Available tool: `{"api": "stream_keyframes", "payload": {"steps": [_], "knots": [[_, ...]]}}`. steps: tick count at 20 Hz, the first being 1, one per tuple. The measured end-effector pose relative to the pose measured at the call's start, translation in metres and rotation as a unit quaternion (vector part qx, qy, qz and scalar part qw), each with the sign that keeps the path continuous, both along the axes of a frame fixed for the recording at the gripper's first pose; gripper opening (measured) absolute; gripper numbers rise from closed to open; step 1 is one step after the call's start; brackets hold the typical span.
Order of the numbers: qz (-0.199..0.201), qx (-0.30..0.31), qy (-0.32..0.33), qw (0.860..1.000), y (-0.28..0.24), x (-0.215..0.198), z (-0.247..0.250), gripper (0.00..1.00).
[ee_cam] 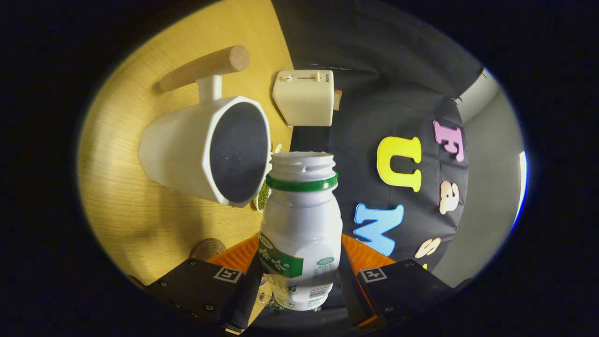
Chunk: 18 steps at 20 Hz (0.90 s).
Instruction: Take the bottle from table, then pour the juice into the cup, finally place the bottle on the coaster
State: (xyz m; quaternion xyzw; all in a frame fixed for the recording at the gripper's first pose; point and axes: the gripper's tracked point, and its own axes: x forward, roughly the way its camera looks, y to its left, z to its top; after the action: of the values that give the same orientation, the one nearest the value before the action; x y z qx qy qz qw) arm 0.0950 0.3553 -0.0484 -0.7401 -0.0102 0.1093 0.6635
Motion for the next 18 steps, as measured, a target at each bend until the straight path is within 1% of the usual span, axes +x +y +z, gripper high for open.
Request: {"api": "stream_keyframes", "payload": {"steps": [2, 4, 5, 8, 12, 13, 16, 18], "knots": [[-0.007, 0.048, 0.004, 0.999, -0.003, 0.001, 0.004, 0.76], [-0.012, 0.109, 0.023, 0.994, -0.005, 0.002, 0.001, 0.76], [-0.017, 0.145, 0.035, 0.989, -0.007, 0.002, 0.001, 0.76], [-0.032, 0.243, 0.067, 0.967, -0.015, 0.003, 0.002, 0.76], [-0.051, 0.348, 0.093, 0.931, -0.032, 0.003, 0.003, 0.76], [-0.055, 0.376, 0.098, 0.92, -0.037, 0.005, 0.003, 0.76], [-0.063, 0.459, 0.136, 0.876, -0.044, 0.005, -0.001, 0.77], [-0.076, 0.501, 0.162, 0.847, -0.049, 0.006, -0.009, 0.76]]}}
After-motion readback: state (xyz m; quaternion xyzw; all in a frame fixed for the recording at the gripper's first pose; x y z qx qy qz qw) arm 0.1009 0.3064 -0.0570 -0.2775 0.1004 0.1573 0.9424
